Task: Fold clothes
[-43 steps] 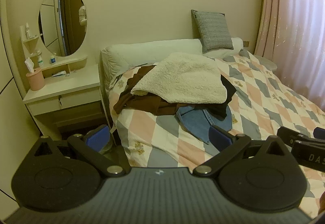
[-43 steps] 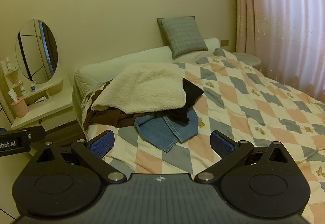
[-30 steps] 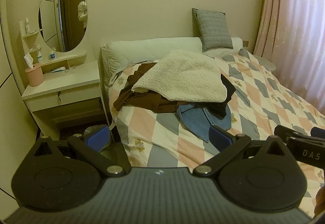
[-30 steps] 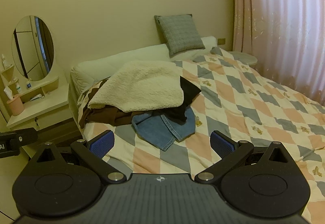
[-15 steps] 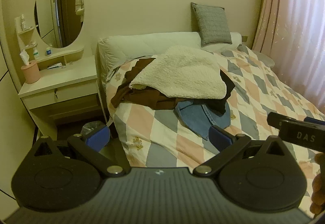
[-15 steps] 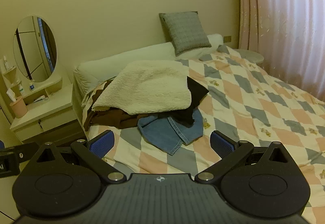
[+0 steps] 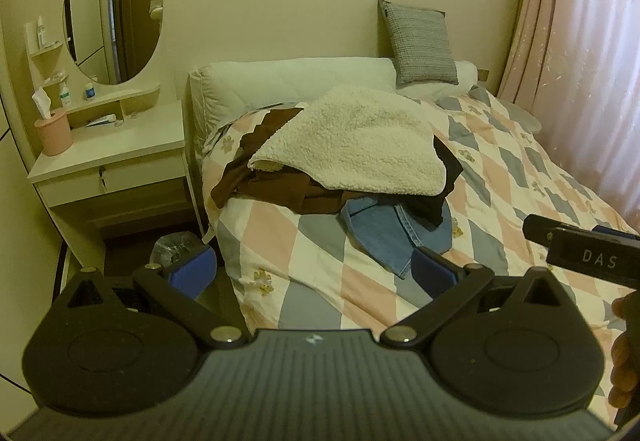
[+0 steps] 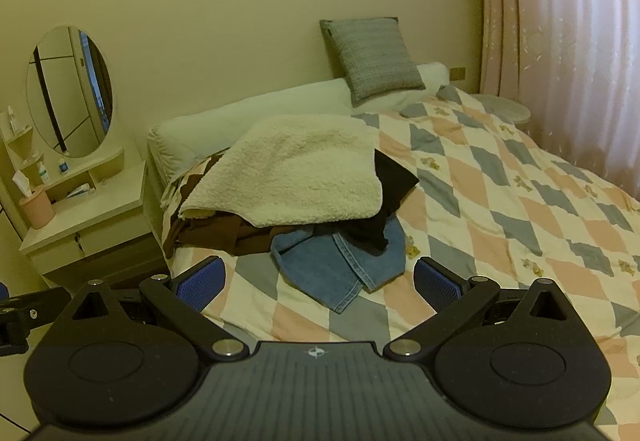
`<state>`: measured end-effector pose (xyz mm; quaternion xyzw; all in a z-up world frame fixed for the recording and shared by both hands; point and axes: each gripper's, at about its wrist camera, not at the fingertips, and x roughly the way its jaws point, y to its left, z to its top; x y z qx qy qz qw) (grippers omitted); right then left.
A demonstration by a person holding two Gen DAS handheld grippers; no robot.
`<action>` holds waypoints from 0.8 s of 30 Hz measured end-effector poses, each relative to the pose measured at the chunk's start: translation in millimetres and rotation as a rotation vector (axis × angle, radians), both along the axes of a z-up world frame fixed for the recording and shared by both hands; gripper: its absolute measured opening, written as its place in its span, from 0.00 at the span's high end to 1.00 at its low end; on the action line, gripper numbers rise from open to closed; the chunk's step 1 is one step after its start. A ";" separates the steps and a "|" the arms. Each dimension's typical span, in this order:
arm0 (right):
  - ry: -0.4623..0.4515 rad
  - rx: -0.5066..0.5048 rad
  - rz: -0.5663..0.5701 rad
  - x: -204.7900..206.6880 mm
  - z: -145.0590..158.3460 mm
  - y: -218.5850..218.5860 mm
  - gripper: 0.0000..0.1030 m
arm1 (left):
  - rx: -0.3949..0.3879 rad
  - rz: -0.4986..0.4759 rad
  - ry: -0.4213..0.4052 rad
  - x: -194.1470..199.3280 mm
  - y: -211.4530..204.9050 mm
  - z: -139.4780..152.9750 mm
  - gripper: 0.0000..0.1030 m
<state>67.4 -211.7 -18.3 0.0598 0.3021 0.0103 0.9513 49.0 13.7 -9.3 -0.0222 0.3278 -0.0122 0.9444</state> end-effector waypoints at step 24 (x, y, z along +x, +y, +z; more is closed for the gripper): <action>-0.143 -0.137 -0.013 137.2 -60.9 40.8 0.00 | 0.111 -0.160 0.030 196.0 42.2 -69.3 0.01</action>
